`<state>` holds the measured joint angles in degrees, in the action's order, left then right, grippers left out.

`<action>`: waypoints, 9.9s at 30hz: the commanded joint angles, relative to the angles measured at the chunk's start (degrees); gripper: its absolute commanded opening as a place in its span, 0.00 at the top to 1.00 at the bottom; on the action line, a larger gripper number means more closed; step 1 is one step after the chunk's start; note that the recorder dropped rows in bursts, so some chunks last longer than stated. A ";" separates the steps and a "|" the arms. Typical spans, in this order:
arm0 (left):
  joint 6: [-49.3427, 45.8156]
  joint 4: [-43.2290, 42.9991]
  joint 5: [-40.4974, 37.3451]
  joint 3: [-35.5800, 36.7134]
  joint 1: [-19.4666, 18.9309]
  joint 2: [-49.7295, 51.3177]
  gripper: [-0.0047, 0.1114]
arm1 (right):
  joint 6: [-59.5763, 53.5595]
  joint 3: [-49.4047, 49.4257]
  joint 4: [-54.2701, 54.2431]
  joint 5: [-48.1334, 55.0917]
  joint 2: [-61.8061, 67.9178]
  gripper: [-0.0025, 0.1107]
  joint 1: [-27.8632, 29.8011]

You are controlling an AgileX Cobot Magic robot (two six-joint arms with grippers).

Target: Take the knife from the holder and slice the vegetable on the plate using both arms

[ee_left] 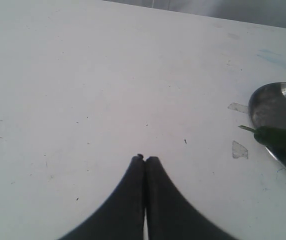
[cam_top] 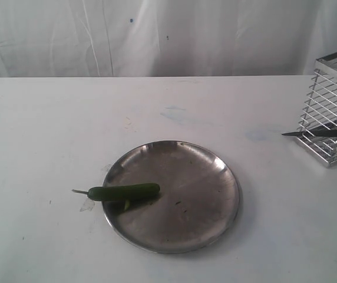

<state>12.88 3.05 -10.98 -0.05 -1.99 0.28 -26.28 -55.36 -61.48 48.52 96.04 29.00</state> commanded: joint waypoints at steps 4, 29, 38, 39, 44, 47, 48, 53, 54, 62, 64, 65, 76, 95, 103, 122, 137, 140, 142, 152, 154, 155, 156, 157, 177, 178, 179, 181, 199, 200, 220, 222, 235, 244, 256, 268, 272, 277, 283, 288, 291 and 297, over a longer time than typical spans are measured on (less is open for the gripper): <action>0.25 0.02 0.27 0.05 0.44 -0.28 0.96 | -4.11 0.03 3.50 -0.92 -6.41 0.93 0.20; 0.25 -0.08 0.27 0.05 0.44 -0.28 0.96 | 3.14 0.57 22.38 -10.21 -5.92 0.93 -4.61; 0.25 -0.08 0.27 0.05 0.44 -0.28 0.96 | 2.17 0.77 23.53 -9.82 -5.00 0.84 -5.05; 0.25 -0.08 0.27 0.05 0.44 -0.28 0.96 | 2.62 0.77 23.78 -10.46 -5.00 0.85 -4.94; 0.25 -0.08 0.27 0.05 0.44 -0.28 0.96 | 4.58 0.77 17.39 -12.66 -6.31 0.96 -4.94; 0.25 -0.08 0.27 0.05 0.44 -0.28 0.96 | 3.11 0.77 11.17 -14.48 -6.66 0.98 -4.94; 0.25 -0.08 0.27 0.05 0.44 -0.28 0.96 | 3.11 0.77 9.68 -14.79 -6.66 0.98 -4.94; 0.25 -0.08 0.27 0.05 0.44 -0.28 0.96 | 2.87 0.77 5.09 -14.36 -5.03 0.98 -4.94; 0.25 -0.08 0.27 0.05 0.44 -0.28 0.96 | 2.26 0.77 5.09 -14.29 -4.58 0.98 -4.94; 0.25 -0.08 0.27 0.05 0.44 -0.28 0.96 | -8.83 -0.28 1.87 -9.31 -4.51 0.98 2.52; 0.25 -0.08 0.27 0.05 0.44 -0.28 0.96 | -12.27 -0.94 0.75 -6.65 -4.51 0.98 4.79; 0.25 -0.08 0.27 0.05 0.44 -0.28 0.96 | -13.78 -1.22 0.53 -5.34 -4.51 0.98 5.93; 0.25 -0.08 0.27 0.05 0.44 -0.28 0.96 | -17.17 -4.89 -1.31 1.58 -2.77 0.98 10.46; 0.25 -0.08 0.27 0.05 0.44 -0.28 0.96 | -18.01 -9.34 0.27 11.45 6.40 0.98 15.21; 0.25 -0.08 0.27 0.05 0.44 -0.28 0.96 | -29.98 -9.34 -7.73 16.93 6.40 0.98 15.60; 0.25 -0.08 0.27 0.05 0.44 -0.28 0.96 | -36.78 -9.19 0.45 19.65 5.38 0.98 15.60; 0.14 -0.09 0.27 0.05 0.44 -0.28 0.96 | 1.10 -9.19 -2.53 8.97 5.06 0.98 15.37; 0.14 -0.09 0.27 0.05 0.44 -0.28 0.96 | 2.25 -9.19 -2.23 8.97 4.46 0.98 15.48; 0.14 -0.09 0.27 0.05 0.44 -0.28 0.96 | 3.05 -9.19 3.77 8.41 3.31 0.98 15.58; 0.14 -0.09 0.27 0.05 0.44 -0.28 0.96 | 11.33 -9.19 16.16 5.17 -3.14 0.98 15.54; 0.14 -0.09 0.27 0.05 0.44 -0.28 0.96 | 11.33 -9.19 16.16 6.15 -3.98 0.98 15.54; 0.14 -0.09 0.27 0.05 0.44 -0.28 0.96 | 11.24 -9.19 16.28 6.79 -4.33 0.98 15.54; 0.14 -0.09 0.27 0.05 0.44 -0.28 0.96 | 11.07 -9.19 16.28 7.08 -4.77 0.98 15.54; 0.14 -0.09 0.27 0.05 0.44 -0.28 0.96 | 11.07 -9.19 15.95 7.64 -5.33 0.98 15.54; 0.14 -0.09 0.27 0.05 0.44 -0.28 0.96 | 11.04 -8.76 25.36 13.21 -26.12 0.98 5.37; 0.14 -0.09 0.27 0.05 0.44 -0.28 0.96 | 11.30 -8.43 25.58 12.82 -28.31 0.98 4.33; 0.14 -0.09 0.27 0.05 0.44 -0.28 0.96 | 11.30 -7.92 25.56 12.68 -29.99 0.98 3.54; 0.14 -0.09 0.27 0.05 0.44 -0.28 0.96 | 11.30 -7.32 25.44 12.68 -34.20 0.98 1.45; 0.14 -0.09 0.27 0.05 0.44 -0.28 0.96 | -40.74 20.51 -33.38 21.44 -29.79 0.98 -12.04; 0.14 -0.09 0.27 0.05 0.44 -0.28 0.96 | -45.23 21.50 -34.80 21.44 -26.95 0.98 -12.04; 0.14 -0.09 0.27 0.05 0.44 -0.28 0.96 | -66.67 26.84 -38.47 21.44 -7.02 0.98 -12.04; 0.14 -0.09 0.27 0.05 0.44 -0.28 0.96 | -65.80 26.59 -38.47 21.44 -4.25 0.98 -12.04; 0.14 -0.09 0.27 0.05 0.44 -0.28 0.96 | -64.46 19.27 -38.47 21.44 13.33 0.98 -12.04; 0.14 -0.09 0.27 0.05 0.44 -0.28 0.96 | -64.93 19.15 -38.47 21.44 21.13 0.98 -12.04; 0.14 -0.09 0.27 0.05 0.44 -0.28 0.96 | -64.79 18.46 -38.47 21.44 23.59 0.67 -12.04; 0.14 -0.09 0.27 0.05 0.44 -0.28 0.96 | -61.28 18.46 -38.47 21.44 20.73 0.40 -11.82; 0.14 -0.09 0.27 0.05 0.44 -0.28 0.96 | -57.50 16.93 -33.06 21.44 17.29 0.39 -11.68; 0.14 -0.09 0.27 0.05 0.44 -0.28 0.96 | -42.13 13.86 -13.39 7.77 12.41 0.39 -11.68; 0.14 -0.09 0.27 0.05 0.44 -0.28 0.96 | -41.79 13.86 -12.96 9.28 7.12 0.39 -11.96; 0.14 -0.09 0.27 0.05 0.44 -0.28 0.96 | -35.03 13.86 -6.69 9.39 2.08 0.39 -11.96; 0.14 -0.09 0.27 0.05 0.44 -0.28 0.96 | -31.13 13.86 -4.33 9.76 -0.79 0.39 -11.96; 0.14 -0.09 0.27 0.05 0.44 -0.28 0.96 | -34.32 13.86 -8.73 12.23 -4.80 0.44 -14.75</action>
<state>12.88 3.05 -10.98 -0.05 -1.99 0.28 -58.25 -41.21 -67.91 58.23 92.88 15.90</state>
